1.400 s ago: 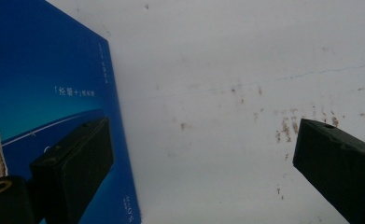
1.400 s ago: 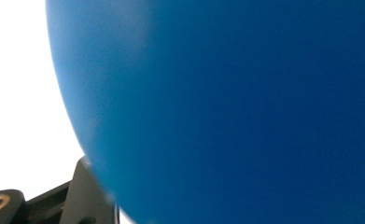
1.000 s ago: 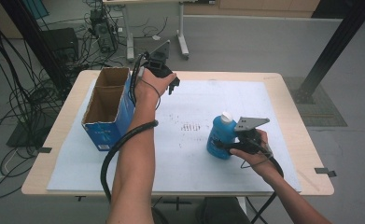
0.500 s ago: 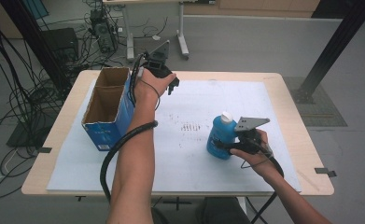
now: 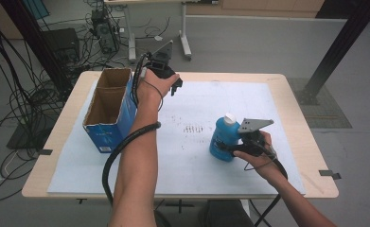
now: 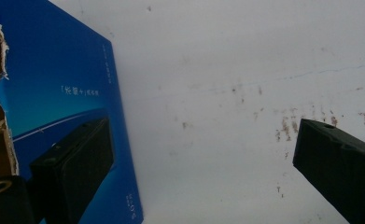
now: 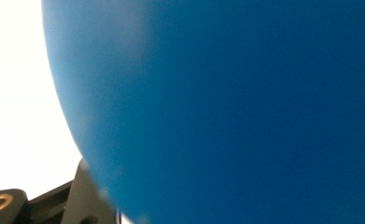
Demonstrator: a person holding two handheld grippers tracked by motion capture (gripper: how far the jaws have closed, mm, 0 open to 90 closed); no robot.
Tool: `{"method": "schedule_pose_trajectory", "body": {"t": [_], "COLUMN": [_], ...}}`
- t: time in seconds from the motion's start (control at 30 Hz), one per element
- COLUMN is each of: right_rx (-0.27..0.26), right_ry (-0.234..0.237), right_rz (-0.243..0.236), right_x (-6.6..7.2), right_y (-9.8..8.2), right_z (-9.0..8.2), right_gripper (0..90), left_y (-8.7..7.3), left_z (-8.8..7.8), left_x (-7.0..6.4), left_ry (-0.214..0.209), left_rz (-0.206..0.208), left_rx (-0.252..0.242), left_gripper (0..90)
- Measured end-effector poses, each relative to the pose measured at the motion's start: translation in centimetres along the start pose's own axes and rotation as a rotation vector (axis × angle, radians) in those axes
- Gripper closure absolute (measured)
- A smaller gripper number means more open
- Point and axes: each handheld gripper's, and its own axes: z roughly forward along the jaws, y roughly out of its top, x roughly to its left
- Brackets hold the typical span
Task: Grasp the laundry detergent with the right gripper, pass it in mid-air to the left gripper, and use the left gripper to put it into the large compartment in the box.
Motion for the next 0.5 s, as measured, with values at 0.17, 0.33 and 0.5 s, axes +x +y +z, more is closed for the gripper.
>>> {"method": "schedule_pose_trajectory", "body": {"t": [0.17,0.33,0.5], "right_rx": [0.000,0.000,0.001], "right_ry": [0.000,0.000,0.000], "right_rz": [0.000,0.000,0.000], "right_x": [0.01,0.00,0.00], "right_y": [0.01,0.00,0.01], "right_z": [0.00,0.00,0.00], "right_gripper": [43.3,43.4,43.5], "left_y": [-0.01,0.03,0.03], "left_z": [-0.02,-0.14,-0.17], "left_x": [-0.05,-0.04,-0.03], "left_ry": [0.001,0.002,0.002], "left_rz": [-0.005,0.001,0.000], "left_rx": [-0.001,0.000,0.000], "left_gripper": [5.7,5.7,5.7]}}
